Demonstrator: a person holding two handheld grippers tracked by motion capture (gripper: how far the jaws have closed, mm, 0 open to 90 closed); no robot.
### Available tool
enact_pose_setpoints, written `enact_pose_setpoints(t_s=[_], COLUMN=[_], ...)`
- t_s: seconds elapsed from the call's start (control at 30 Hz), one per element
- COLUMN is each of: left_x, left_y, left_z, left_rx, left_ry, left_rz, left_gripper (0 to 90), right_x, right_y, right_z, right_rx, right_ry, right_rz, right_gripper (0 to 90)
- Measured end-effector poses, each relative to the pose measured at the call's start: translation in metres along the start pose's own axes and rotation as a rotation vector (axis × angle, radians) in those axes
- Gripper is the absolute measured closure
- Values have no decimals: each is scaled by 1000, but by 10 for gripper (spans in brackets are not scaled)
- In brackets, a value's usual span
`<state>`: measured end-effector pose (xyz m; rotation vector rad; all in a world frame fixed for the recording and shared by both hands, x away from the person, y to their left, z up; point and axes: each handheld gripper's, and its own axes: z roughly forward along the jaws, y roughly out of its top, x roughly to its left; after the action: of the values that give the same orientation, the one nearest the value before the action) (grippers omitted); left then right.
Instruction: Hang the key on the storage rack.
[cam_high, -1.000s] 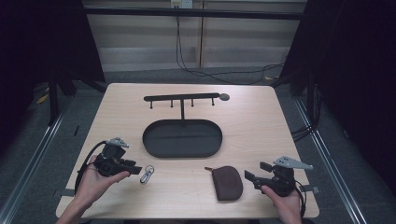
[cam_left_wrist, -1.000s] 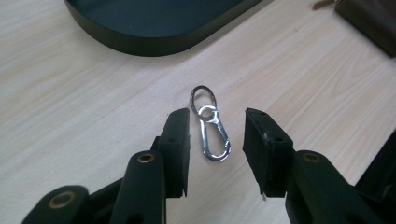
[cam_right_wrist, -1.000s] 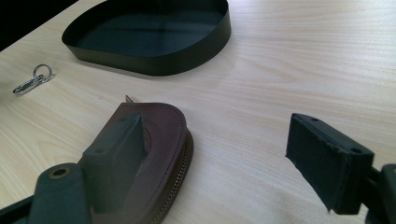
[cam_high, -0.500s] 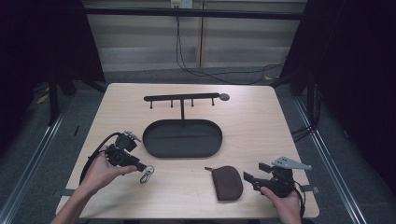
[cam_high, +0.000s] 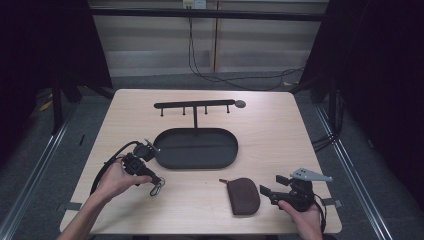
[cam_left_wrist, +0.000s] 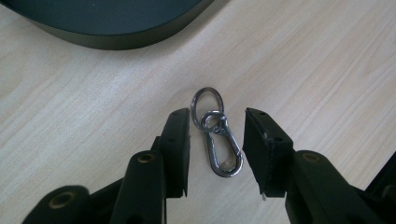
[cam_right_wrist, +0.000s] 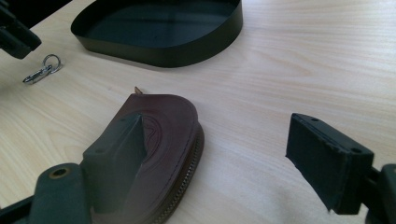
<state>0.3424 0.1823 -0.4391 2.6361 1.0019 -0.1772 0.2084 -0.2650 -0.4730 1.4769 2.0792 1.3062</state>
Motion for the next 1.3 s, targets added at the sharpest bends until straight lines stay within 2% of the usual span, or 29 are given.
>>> enact_pose_setpoints(t_s=[0.03,0.1,0.23,0.27,0.43,0.53,0.77,0.87,0.97,1.03,1.2,1.3], left_x=[1,3,6,7,8,9,9,7,6,4,3,0], left_y=[1,2,5,5,8,10,14,15,15,16,16,18], left_z=[1,3,9,10,18,22,27,27,27,27,27,23], left_rx=[11,34,52,57,89,94,111,112,110,113,120,122], left_ry=[-9,3,-5,-21,-25,-27,-29,-31,-35,-19,-16,-4], left_rz=[1,-2,-22,-14,-12,-24,-14,-8,10,19,25,49], left_gripper=[614,625,634,634,640,646,637,667,744,788,850,883], right_x=[0,1,1,0,1,0,1,1,1,1,0,0], right_y=[0,0,0,0,0,0,-1,-1,-1,-1,-1,-1], right_z=[0,1,1,1,1,1,3,3,3,3,4,4], right_rx=[3,6,6,8,11,12,25,27,30,30,33,35], right_ry=[-1,0,3,2,6,8,12,13,15,17,17,14], right_rz=[-5,-5,-2,-2,-2,0,-4,2,5,4,4,4], right_gripper=[193,193,193,193,192,192,192,192,192,192,192,191])
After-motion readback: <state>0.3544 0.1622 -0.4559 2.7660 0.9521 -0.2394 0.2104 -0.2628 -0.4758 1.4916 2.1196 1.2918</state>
